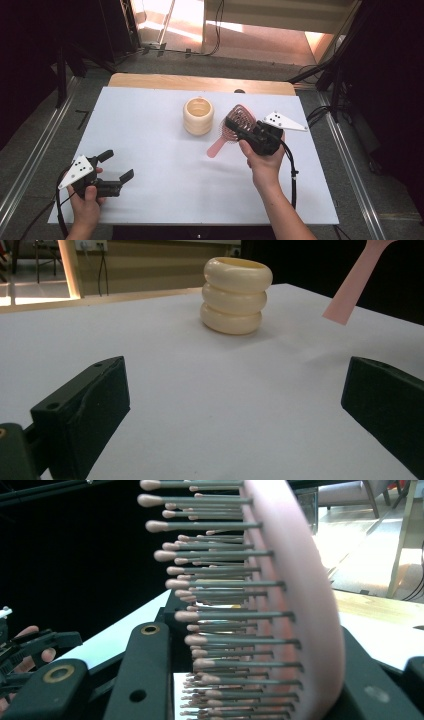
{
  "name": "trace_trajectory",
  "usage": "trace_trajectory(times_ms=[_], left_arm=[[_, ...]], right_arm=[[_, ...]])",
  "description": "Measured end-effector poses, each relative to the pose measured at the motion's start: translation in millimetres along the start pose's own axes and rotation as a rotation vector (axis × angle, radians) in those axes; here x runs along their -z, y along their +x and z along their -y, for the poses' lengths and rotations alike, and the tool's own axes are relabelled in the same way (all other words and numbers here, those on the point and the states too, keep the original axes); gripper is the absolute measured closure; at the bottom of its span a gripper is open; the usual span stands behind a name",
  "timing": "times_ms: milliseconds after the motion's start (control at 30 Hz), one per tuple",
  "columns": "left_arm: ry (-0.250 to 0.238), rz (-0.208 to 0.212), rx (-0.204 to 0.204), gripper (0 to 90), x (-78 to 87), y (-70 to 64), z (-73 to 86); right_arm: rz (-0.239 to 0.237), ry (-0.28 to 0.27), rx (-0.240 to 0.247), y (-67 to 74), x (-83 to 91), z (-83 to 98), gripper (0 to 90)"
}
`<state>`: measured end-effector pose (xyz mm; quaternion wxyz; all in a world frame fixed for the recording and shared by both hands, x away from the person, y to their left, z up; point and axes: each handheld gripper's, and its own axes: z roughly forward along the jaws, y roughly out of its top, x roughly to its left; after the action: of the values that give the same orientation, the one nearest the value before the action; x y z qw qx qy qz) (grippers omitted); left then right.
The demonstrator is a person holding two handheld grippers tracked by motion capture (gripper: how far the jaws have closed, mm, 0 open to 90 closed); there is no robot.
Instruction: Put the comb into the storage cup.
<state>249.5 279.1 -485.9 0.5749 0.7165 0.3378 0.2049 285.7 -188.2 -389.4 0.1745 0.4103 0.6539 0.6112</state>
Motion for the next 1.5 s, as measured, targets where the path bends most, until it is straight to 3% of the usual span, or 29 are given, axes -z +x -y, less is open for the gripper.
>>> trace_trajectory(times_ms=[1500], left_arm=[[0.007,0.003,-0.006,0.0,-0.3,-0.4,0.3]], right_arm=[[-0.007,-0.03,0.03,-1.2,-22.2,-32.7,59.5]])
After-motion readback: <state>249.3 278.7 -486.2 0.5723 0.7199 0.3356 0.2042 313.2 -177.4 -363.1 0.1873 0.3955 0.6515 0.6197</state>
